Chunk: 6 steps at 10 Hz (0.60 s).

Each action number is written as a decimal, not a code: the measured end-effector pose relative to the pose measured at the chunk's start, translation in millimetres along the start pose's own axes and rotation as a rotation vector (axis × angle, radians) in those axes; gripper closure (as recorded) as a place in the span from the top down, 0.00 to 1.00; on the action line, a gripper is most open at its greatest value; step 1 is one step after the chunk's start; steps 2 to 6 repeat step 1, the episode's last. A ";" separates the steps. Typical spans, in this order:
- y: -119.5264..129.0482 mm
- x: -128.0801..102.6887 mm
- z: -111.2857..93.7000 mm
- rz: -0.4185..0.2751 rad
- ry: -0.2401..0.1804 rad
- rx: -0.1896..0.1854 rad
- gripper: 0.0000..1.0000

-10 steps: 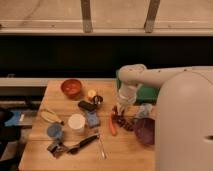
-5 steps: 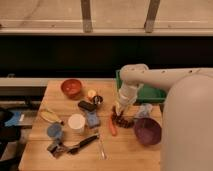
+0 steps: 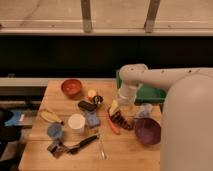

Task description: Place grapes in table surface

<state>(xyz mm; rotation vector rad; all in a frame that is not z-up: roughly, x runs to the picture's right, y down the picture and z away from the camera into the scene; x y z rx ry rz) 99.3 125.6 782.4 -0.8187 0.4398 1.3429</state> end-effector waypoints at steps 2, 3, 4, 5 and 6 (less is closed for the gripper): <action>-0.1 0.1 0.0 0.000 0.000 0.000 0.71; -0.1 0.1 0.0 0.000 0.000 0.000 0.71; -0.1 0.1 0.0 0.000 0.000 0.000 0.71; -0.1 0.1 0.0 0.000 0.000 0.000 0.71; -0.1 0.1 0.0 0.000 0.000 0.000 0.71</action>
